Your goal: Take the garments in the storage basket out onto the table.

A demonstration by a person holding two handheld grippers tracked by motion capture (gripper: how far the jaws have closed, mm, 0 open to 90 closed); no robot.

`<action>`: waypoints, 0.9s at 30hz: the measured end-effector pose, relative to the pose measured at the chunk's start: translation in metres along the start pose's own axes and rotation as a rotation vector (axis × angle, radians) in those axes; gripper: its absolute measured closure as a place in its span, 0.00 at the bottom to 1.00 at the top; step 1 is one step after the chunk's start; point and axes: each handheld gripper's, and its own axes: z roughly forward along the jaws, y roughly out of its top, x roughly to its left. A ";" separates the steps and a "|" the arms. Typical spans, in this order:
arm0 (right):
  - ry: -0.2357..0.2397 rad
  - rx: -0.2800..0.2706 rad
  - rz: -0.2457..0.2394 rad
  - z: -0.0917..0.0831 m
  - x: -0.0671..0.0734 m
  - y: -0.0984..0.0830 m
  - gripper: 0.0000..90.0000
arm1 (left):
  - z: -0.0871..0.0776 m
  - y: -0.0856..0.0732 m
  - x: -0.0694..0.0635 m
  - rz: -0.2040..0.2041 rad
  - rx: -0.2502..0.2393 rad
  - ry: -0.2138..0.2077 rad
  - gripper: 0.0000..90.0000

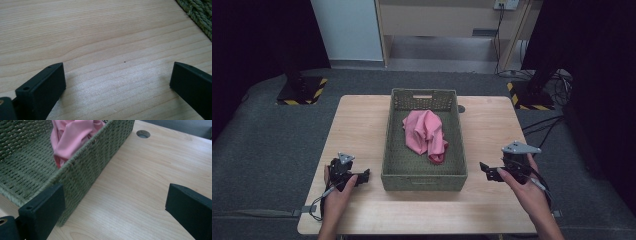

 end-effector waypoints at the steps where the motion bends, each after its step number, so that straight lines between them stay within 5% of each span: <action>1: 0.002 -0.004 0.001 -0.001 0.000 0.002 0.03 | 0.000 0.000 0.000 0.000 0.000 0.000 0.00; 27: 0.031 -0.042 -0.030 -0.010 0.015 0.032 0.03 | 0.000 0.000 0.000 0.000 0.000 0.000 0.00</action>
